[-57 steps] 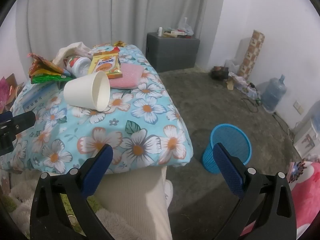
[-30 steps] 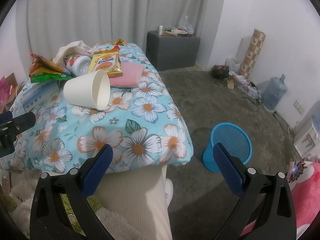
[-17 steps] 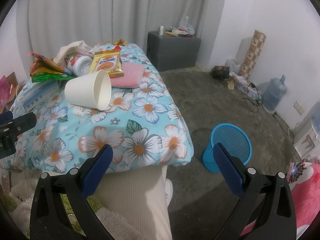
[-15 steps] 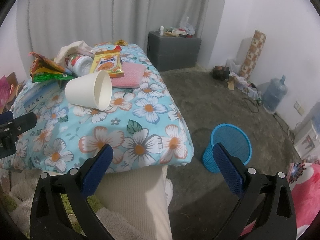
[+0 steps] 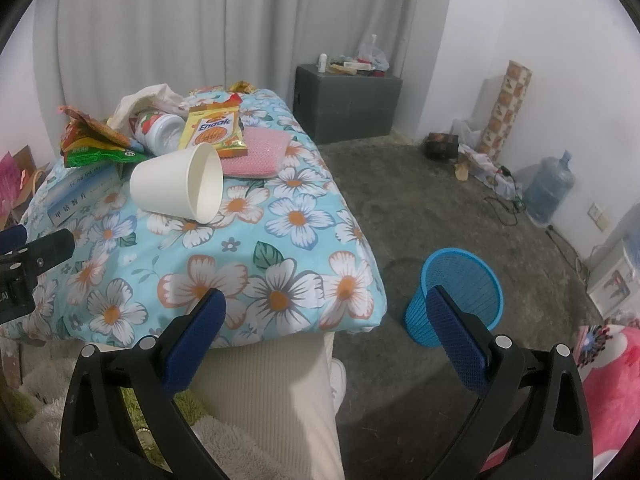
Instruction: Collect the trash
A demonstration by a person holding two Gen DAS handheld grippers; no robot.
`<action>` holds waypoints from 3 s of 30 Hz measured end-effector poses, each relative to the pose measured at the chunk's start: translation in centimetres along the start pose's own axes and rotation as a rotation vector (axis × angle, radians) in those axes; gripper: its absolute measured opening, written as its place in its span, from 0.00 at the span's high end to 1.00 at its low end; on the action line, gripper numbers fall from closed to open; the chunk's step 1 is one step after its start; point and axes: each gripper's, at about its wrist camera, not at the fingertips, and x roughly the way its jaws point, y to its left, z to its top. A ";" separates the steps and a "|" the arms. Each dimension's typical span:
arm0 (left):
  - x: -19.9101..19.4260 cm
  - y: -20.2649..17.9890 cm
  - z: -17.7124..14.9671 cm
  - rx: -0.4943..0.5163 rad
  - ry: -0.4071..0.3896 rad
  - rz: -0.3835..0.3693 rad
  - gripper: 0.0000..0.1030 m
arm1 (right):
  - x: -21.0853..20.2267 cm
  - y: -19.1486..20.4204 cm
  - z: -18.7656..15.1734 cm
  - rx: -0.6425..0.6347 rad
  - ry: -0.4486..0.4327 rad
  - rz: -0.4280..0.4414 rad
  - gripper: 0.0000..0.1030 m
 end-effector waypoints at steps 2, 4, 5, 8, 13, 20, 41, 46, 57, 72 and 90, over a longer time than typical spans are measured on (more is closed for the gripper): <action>0.0 0.0 0.0 0.000 -0.001 0.000 0.06 | -0.1 0.0 0.0 0.000 -0.001 0.001 0.07; 0.0 0.0 0.0 0.000 -0.001 0.001 0.06 | 0.0 0.0 0.0 0.000 -0.003 0.002 0.07; 0.0 0.0 0.0 0.000 -0.001 0.000 0.06 | -0.1 0.0 0.0 0.000 -0.002 0.002 0.07; 0.1 0.0 0.0 0.000 0.000 0.001 0.06 | -0.1 0.0 0.0 0.001 -0.002 0.001 0.07; 0.0 0.0 0.0 0.000 -0.001 0.001 0.06 | -0.1 -0.1 0.0 0.001 -0.003 0.002 0.07; 0.0 -0.1 0.0 0.002 -0.001 0.001 0.06 | -0.1 0.0 0.0 0.000 -0.003 0.003 0.07; -0.9 -0.8 -0.1 0.051 -0.011 -0.037 0.06 | -0.4 -0.8 0.7 0.039 -0.001 0.053 0.07; -0.7 -1.2 0.0 0.066 0.003 -0.085 0.06 | -0.8 -0.7 1.2 0.002 -0.036 -0.028 0.07; 1.1 -1.3 -0.7 0.042 0.067 -0.334 0.05 | -2.0 -1.7 2.8 -0.013 -0.206 -0.137 0.07; 2.4 2.1 1.8 -0.058 -0.050 -0.334 0.05 | 9.0 1.9 4.0 -0.009 0.037 0.278 0.07; 6.2 -2.6 7.5 0.174 -0.085 -0.347 0.05 | 8.9 1.4 1.8 -0.070 0.025 0.198 0.07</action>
